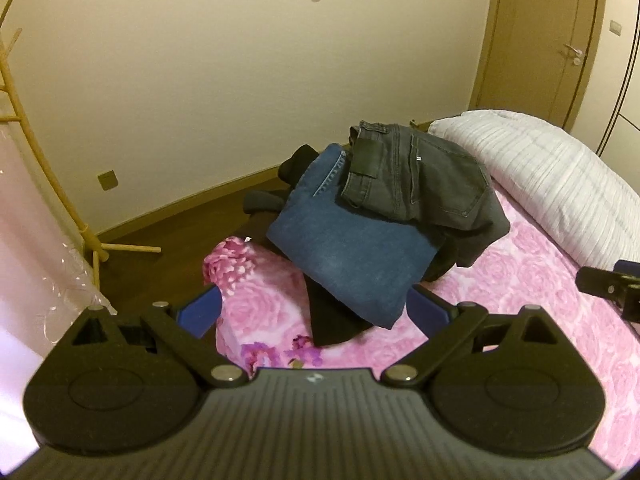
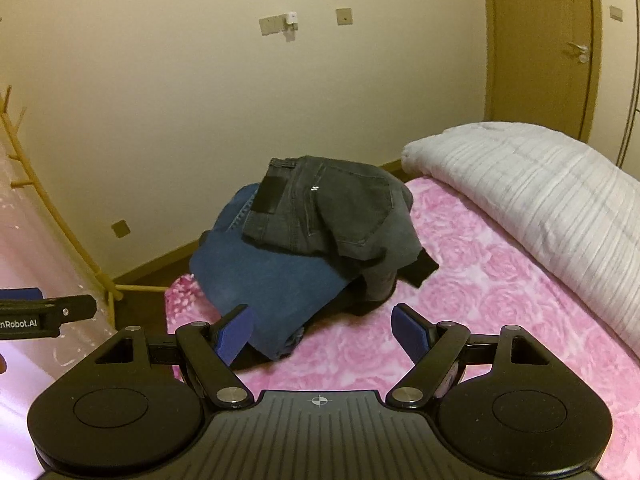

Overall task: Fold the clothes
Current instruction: 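Move both tools toward the pile of jeans on the bed, then grasp the dark grey jeans waistband with both grippers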

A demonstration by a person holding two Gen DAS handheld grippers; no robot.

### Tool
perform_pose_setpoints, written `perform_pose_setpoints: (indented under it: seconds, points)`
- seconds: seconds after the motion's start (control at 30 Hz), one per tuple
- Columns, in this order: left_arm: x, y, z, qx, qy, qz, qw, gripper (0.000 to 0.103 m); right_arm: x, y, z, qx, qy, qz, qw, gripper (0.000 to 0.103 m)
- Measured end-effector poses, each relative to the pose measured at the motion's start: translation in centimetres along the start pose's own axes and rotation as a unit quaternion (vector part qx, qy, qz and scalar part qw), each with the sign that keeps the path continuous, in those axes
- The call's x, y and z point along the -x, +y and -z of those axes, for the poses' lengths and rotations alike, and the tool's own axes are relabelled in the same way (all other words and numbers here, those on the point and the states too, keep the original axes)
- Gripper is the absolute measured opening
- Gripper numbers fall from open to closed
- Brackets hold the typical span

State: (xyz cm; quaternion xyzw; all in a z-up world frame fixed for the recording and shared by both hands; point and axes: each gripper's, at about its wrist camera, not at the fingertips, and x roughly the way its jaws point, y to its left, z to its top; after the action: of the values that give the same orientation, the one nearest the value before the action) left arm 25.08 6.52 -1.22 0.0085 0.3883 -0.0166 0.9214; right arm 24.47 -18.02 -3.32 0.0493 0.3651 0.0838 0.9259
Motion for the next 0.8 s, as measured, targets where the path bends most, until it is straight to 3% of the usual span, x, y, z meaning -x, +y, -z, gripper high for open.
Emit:
perform_pose_setpoints:
  seconds: [0.23,0.4,0.6,0.8]
  points:
    - [-1.6,-1.5,-0.3,-0.028,0.012,0.006,0.9995,0.097,-0.8,-1.7,-0.4,-0.014,-0.002,-0.001,1.0,0.08]
    - [-5.5,-1.9,-2.6,-0.056,0.009,0.025,0.9981,0.097,-2.5,-3.1,-1.2,-0.017,-0.003,0.02,1.0,0.08]
    - [-14.1,-2.6,-7.2,-0.104,0.029,0.056,0.9926,0.097,-6.9,-4.9,-3.5,-0.011,0.013,0.063,0.998,0.08]
    - [-24.5,-4.3,-11.0,-0.159,0.044,0.092,0.9819,0.096,-14.5,-7.1,-5.5,0.017,0.04,0.084,0.995,0.08]
